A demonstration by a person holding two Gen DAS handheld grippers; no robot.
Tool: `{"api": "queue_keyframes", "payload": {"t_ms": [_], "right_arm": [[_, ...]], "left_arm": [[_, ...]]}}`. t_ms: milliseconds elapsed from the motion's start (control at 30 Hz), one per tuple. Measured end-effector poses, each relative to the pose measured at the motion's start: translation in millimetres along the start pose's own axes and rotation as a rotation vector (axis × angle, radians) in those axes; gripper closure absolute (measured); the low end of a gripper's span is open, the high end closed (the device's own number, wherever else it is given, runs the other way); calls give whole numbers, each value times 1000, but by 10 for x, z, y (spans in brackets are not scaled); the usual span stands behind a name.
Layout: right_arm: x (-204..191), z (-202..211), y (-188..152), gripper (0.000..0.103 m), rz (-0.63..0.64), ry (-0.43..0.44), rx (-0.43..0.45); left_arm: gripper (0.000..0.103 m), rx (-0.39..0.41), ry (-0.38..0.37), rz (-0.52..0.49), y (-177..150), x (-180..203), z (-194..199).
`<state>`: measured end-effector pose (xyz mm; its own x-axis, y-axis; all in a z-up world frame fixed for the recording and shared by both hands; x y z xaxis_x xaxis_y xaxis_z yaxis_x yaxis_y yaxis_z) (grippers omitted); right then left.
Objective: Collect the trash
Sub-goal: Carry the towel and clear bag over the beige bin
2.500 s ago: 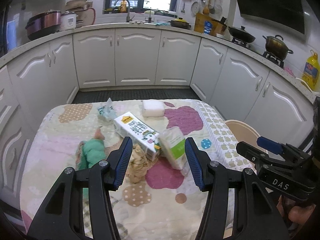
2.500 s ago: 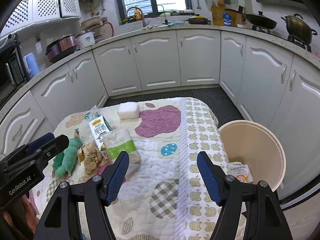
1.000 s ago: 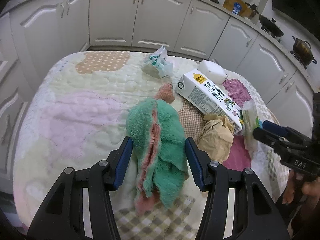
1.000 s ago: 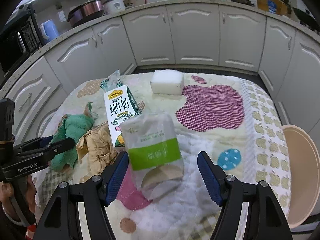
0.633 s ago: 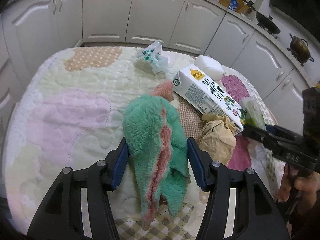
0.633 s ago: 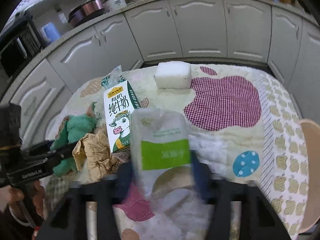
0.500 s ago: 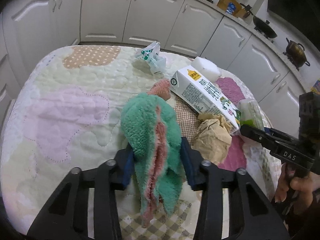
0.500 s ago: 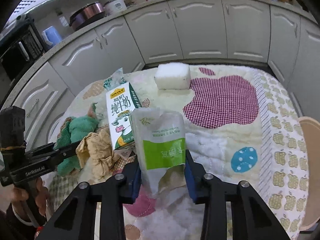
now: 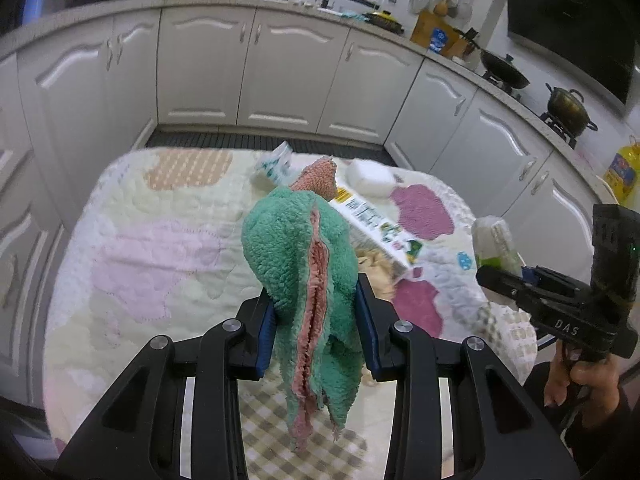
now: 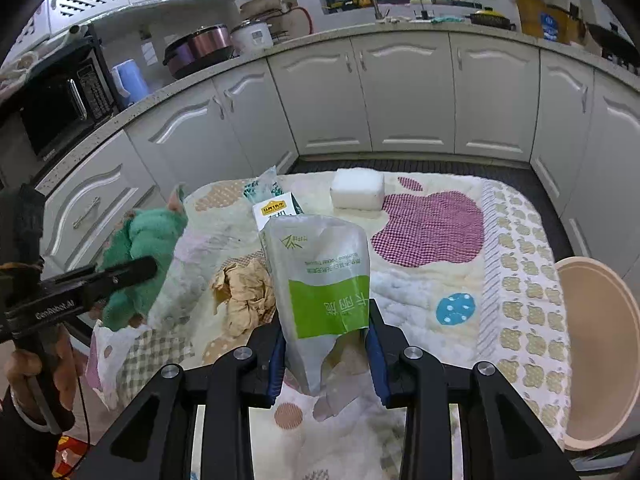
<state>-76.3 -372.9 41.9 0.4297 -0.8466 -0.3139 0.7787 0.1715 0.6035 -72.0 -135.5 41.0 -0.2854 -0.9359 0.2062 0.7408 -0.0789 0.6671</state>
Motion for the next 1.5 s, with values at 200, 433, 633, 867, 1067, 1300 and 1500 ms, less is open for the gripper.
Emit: {"api": "queue_keyframes", "payload": {"t_ms": [200,433,633,867,1067,1300,1500], "right_arm": [[112,271,-12,70,-12,-30,41],[349,598,-60,70,-27,-88,74],[672,907,-111,70,-74,-144,112],[1057,1200,-211,70,-128,-206,139],[1442,1392,-322,70,-184,-265,151],[1911,1516,-485,70,-262,-313,144],[2189,1551,-588,70,-305,-328,136]], "left_arm": [[70,26,-18,-66,37,380,146],[70,32,-69,-139,83,932,143],[70,29,-121,-198,93,1447,78],[70,13,-173,-259,95,1993,-60],[70,-15,-213,-298,107,2446,-233],[70,-66,-250,-324,82,2873,-513],[70,-100,-258,-330,71,3156,-758]]}}
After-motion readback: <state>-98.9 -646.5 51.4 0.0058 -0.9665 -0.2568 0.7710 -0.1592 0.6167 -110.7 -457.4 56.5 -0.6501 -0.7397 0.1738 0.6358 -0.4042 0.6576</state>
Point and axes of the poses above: each gripper's, at about its wrist camera, not at the fingertips, and z roughly against the way its jaws point, x to its right, y to its top, the point moved 8 cm from there along -z, roughly the way its jaws point, and after that the axes turned 5 degrees about y, right-handed, at the moved point
